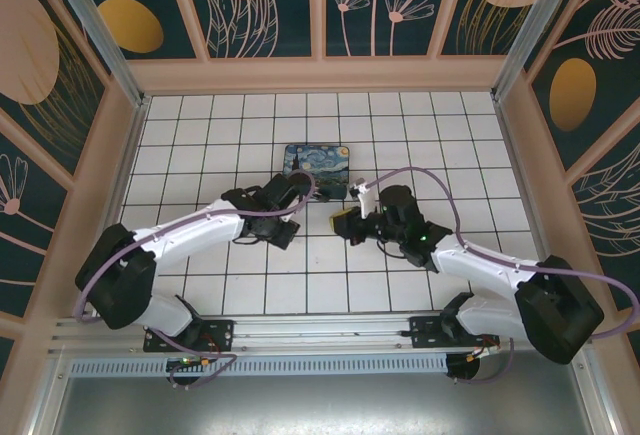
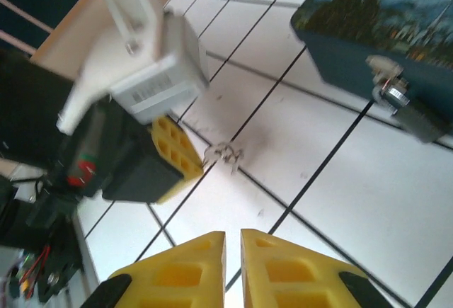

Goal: Unlock a padlock with a key

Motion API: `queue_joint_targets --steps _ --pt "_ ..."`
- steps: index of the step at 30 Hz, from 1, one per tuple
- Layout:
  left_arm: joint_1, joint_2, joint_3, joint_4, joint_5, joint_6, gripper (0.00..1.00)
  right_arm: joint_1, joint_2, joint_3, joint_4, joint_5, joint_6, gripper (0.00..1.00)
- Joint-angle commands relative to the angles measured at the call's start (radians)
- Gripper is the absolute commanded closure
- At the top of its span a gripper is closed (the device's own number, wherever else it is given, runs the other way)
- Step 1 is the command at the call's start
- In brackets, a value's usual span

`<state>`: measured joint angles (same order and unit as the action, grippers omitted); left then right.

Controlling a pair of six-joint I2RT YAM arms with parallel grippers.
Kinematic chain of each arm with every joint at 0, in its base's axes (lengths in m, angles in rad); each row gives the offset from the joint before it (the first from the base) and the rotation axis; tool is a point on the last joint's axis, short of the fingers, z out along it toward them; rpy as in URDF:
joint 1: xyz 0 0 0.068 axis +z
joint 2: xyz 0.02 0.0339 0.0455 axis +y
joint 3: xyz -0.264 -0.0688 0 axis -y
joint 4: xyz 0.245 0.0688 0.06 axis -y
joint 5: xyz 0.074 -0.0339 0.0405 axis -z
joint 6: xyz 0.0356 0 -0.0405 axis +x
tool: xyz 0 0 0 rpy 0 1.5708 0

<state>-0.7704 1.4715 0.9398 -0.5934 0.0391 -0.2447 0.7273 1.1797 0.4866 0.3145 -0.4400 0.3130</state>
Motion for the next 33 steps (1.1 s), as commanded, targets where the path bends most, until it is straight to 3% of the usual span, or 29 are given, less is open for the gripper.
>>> queue_joint_targets --steps 1,3,12,19,33 --pt "0.000 -0.039 0.025 0.050 0.164 0.051 1.00 -0.005 0.009 -0.014 0.059 -0.164 -0.032 0.84" --pt "0.000 -0.055 0.027 0.073 0.240 0.062 1.00 -0.006 0.018 -0.016 0.098 -0.249 -0.069 0.82" --pt "0.001 -0.079 0.027 0.116 0.463 0.069 1.00 -0.074 0.010 -0.008 0.086 -0.387 -0.186 0.82" --pt "0.000 -0.087 0.027 0.137 0.520 0.058 1.00 -0.085 0.003 0.014 0.023 -0.476 -0.278 0.72" --pt "0.000 -0.117 0.027 0.141 0.565 0.051 1.00 -0.109 0.085 0.067 0.021 -0.527 -0.309 0.74"
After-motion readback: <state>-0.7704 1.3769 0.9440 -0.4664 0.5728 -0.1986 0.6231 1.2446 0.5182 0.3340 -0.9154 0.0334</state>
